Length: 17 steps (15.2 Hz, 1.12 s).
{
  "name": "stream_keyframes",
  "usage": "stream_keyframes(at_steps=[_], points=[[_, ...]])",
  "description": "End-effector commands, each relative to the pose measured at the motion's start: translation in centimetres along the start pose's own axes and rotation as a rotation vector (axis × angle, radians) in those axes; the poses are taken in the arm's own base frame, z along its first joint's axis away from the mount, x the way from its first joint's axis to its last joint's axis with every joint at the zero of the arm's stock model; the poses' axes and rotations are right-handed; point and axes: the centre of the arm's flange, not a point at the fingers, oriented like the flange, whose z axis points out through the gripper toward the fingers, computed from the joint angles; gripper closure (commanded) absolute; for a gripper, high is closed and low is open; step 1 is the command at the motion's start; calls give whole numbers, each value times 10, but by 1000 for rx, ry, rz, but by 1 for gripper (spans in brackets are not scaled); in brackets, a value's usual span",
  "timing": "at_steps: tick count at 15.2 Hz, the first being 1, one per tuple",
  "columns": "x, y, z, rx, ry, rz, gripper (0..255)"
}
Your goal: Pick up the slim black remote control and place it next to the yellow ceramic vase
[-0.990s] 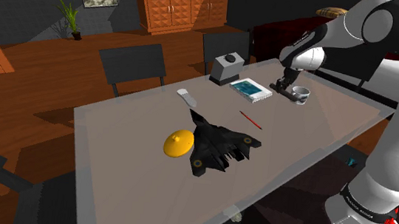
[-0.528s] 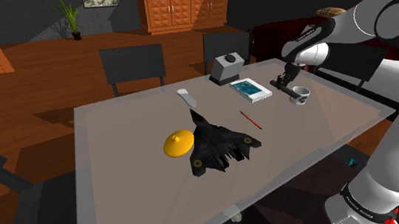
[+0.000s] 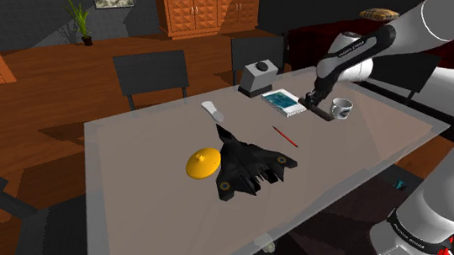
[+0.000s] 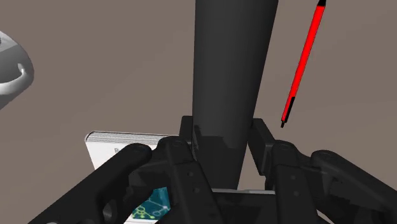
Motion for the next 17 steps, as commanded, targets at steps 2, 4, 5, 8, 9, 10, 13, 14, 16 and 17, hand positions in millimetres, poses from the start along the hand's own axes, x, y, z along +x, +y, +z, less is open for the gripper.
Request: stream_keyframes(at_steps=[2,4,5,8,9,10,13,14,16,17], points=[[-11,-40,-1,-1,1,1,255],[-19,-65,-4,-1,1,1,255],[-23,-77,-5,-1,1,1,255],[-35,-115,-9,-1,1,1,255],[-39,-127,-11,-1,1,1,255],[-43,-140,-12,-1,1,1,255],[-55,-177,-16,-1,1,1,255],[-59,-190,-17,-1,1,1,255],[-66,-215,-20,-1,1,1,255],[-70,-228,-21,-1,1,1,255]])
